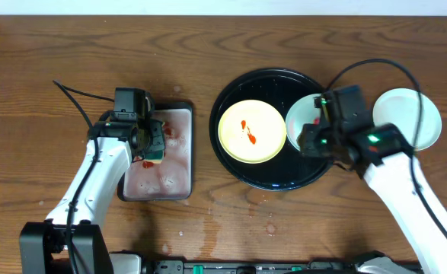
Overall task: Clean dirty plates on tray and stack at the side
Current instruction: 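Carry the sponge with the left gripper onto the yellow plate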
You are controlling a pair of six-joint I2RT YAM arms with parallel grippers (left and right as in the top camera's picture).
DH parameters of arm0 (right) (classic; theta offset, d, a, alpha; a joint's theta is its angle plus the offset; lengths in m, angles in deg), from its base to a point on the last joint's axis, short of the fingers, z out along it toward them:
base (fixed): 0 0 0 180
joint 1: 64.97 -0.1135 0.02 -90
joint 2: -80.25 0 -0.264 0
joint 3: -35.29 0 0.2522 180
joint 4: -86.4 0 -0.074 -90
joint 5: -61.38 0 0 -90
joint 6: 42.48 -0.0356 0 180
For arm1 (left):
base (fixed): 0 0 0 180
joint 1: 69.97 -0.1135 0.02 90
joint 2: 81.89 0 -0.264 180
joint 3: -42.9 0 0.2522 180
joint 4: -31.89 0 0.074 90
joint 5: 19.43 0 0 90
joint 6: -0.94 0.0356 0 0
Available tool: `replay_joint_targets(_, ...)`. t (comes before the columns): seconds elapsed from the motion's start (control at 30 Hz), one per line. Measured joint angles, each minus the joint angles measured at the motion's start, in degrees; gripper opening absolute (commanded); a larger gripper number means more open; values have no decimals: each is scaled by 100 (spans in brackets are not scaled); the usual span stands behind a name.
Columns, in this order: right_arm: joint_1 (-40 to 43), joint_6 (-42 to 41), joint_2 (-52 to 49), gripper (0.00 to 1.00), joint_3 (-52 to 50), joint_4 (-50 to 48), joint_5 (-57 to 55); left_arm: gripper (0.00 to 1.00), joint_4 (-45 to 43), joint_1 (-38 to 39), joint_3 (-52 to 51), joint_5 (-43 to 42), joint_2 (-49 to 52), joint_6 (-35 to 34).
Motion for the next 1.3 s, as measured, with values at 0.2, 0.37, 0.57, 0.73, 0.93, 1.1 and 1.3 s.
replay_joint_targets(0.2, -236, -581, -866, 53, -31, -509, 74, 7, -72, 0, 0, -2, 0, -35)
replay_joint_targets(0.37, -286, -828, -1541, 70, -35, -944, 118, 7, -72, 0, 0, 0, 0, -37)
replay_joint_targets(0.57, -286, -909, -2175, 66, -46, -1832, 149, 7, -94, 0, 0, -2, -4, -48)
replay_joint_targets(0.73, -289, -1187, -2317, 57, -48, -1904, 227, 7, -129, 0, 0, -2, -129, -48)
replay_joint_targets(0.93, -297, -1700, -2328, 50, -52, -1738, 251, 7, -236, 0, 0, -85, -525, -50)
replay_joint_targets(1.1, -313, -1869, -2509, 49, -52, -1631, 247, 7, -413, 195, 0, -323, -715, -52)
replay_joint_targets(1.3, -315, -1982, -2730, 45, -57, -1637, 203, 7, -922, 1235, 2, -586, -715, -92)
